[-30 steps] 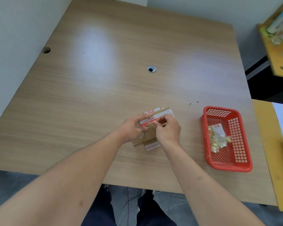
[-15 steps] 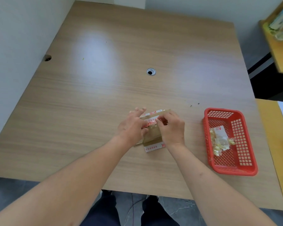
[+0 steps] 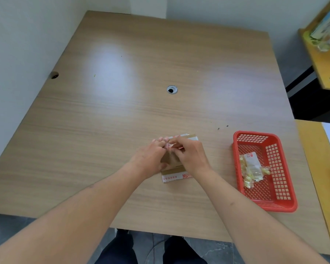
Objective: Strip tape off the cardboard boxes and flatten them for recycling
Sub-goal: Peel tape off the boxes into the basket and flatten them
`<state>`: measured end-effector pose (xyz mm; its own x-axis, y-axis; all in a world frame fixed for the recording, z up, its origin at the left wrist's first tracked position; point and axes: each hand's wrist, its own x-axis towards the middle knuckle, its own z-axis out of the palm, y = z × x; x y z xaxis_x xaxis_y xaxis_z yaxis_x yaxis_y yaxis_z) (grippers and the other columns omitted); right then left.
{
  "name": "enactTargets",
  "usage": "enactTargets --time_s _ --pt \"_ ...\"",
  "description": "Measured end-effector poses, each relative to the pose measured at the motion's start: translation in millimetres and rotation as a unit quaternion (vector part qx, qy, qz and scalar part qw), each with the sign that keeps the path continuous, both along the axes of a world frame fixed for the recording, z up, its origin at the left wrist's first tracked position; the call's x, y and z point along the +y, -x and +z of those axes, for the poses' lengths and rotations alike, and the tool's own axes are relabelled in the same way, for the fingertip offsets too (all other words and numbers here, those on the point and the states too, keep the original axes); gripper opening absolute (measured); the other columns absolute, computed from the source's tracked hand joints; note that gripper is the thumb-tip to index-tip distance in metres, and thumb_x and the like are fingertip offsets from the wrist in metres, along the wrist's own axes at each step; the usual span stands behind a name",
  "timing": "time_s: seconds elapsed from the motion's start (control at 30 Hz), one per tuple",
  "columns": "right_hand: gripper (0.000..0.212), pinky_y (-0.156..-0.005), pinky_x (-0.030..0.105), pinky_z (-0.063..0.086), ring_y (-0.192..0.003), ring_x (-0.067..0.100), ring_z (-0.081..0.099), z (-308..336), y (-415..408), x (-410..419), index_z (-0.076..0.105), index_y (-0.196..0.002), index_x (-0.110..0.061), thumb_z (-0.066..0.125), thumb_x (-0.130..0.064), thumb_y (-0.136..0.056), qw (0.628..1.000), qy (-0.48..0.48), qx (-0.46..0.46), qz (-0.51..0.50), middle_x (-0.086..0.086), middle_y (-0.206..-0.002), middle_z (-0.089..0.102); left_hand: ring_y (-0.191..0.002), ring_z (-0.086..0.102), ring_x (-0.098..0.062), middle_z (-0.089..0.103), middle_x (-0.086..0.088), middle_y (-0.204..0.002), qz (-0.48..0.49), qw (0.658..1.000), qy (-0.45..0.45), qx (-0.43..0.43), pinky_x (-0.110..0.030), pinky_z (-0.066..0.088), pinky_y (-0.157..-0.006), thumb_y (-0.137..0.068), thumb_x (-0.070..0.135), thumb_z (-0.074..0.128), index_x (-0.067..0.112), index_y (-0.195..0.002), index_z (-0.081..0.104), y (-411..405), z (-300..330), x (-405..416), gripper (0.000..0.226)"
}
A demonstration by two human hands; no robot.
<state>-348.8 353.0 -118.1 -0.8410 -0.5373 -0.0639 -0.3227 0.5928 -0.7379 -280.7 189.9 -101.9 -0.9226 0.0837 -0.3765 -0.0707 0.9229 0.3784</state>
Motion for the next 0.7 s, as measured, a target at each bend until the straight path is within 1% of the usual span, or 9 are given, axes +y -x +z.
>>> enactTargets --time_s 0.07,0.13,0.17,0.23,0.33,0.47,0.53,0.6,0.7 --pt "0.017 -0.085 0.035 0.056 -0.084 0.007 0.068 0.5 3.0 -5.1 0.077 -0.102 -0.025 0.078 -0.018 -0.087 0.999 -0.009 -0.006 -0.043 -0.013 -0.094 0.073 -0.157 0.008 -0.017 0.009 0.008 -0.17 -0.002 1.0 0.001 -0.006 -0.036 0.028 -0.12 -0.097 0.033 0.066 0.019 -0.154 0.042 2.3 1.9 -2.2 0.064" --pt "0.021 -0.082 0.034 0.055 -0.081 0.008 0.065 2.1 3.8 -8.1 0.078 -0.102 -0.026 0.083 -0.023 -0.082 0.996 -0.029 -0.002 -0.079 -0.013 -0.099 0.062 -0.157 0.007 -0.017 0.007 0.008 -0.17 -0.014 1.0 0.004 0.001 -0.035 0.025 -0.121 -0.098 0.036 0.063 0.019 -0.157 0.037 2.5 1.6 -4.8 0.066" --pt "0.022 -0.082 0.035 0.055 -0.083 0.01 0.064 2.5 5.4 -8.6 0.078 -0.103 -0.026 0.084 -0.025 -0.081 0.995 -0.037 -0.009 -0.091 -0.011 -0.102 0.055 -0.157 0.006 -0.016 0.005 0.008 -0.17 -0.019 1.0 0.003 0.006 -0.034 0.023 -0.123 -0.099 0.039 0.061 0.019 -0.158 0.033 1.2 0.5 -6.2 0.068" --pt "0.018 -0.084 0.037 0.053 -0.092 0.014 0.06 3.9 8.4 -8.5 0.079 -0.101 -0.026 0.083 -0.029 -0.084 0.995 -0.068 -0.018 -0.069 -0.008 -0.104 0.052 -0.156 0.003 -0.013 0.002 0.009 -0.17 -0.025 1.0 -0.002 0.016 -0.028 0.018 -0.122 -0.101 0.042 0.058 0.019 -0.161 0.026 -3.5 -1.8 -7.6 0.072" --pt "0.009 -0.082 0.04 0.053 -0.102 0.018 0.056 5.7 8.2 -8.4 0.08 -0.095 -0.024 0.077 -0.031 -0.09 0.994 -0.11 0.011 -0.009 -0.005 -0.105 0.056 -0.155 0.003 -0.009 0.001 0.011 -0.17 -0.024 0.999 -0.006 0.035 -0.023 0.018 -0.119 -0.102 0.044 0.055 0.02 -0.161 0.023 -8.5 -5.3 -8.1 0.071" --pt "0.012 -0.079 0.037 0.051 -0.107 0.021 0.055 5.4 1.6 -13.4 0.07 -0.092 -0.023 0.067 -0.035 -0.093 0.985 -0.167 0.048 -0.014 -0.004 -0.103 0.062 -0.156 0.004 -0.012 0.004 0.008 -0.17 -0.032 0.999 -0.015 0.035 -0.027 0.016 -0.124 -0.101 0.041 0.058 0.018 -0.159 0.031 -4.1 -9.1 -10.1 0.068" --pt "0.012 -0.076 0.036 0.048 -0.101 0.023 0.058 5.8 0.6 -15.1 0.065 -0.088 -0.023 0.065 -0.034 -0.091 0.983 -0.172 0.039 -0.04 -0.004 -0.098 0.064 -0.156 0.004 -0.012 0.005 0.005 -0.17 -0.039 0.999 -0.014 0.032 -0.026 0.012 -0.126 -0.101 0.04 0.059 0.015 -0.157 0.035 -2.9 -10.3 -11.1 0.066" --pt "0.012 -0.07 0.036 0.044 -0.088 0.026 0.061 5.3 2.4 -12.8 0.06 -0.085 -0.02 0.063 -0.031 -0.089 0.984 -0.158 0.021 -0.082 -0.002 -0.089 0.067 -0.156 0.003 -0.012 0.004 0.005 -0.17 -0.041 0.999 -0.009 0.032 -0.025 0.01 -0.125 -0.101 0.04 0.058 0.014 -0.156 0.038 -2.5 -10.2 -10.8 0.063" --pt "0.019 -0.068 0.035 0.042 -0.081 0.026 0.062 5.8 4.8 -7.4 0.051 -0.075 -0.024 0.067 -0.027 -0.086 0.984 -0.132 -0.005 -0.118 -0.005 -0.083 0.07 -0.156 0.001 -0.013 0.0 0.006 -0.17 -0.046 0.999 0.005 0.028 -0.024 0.009 -0.122 -0.103 0.042 0.054 0.013 -0.158 0.031 -2.6 -7.6 -8.9 0.067"
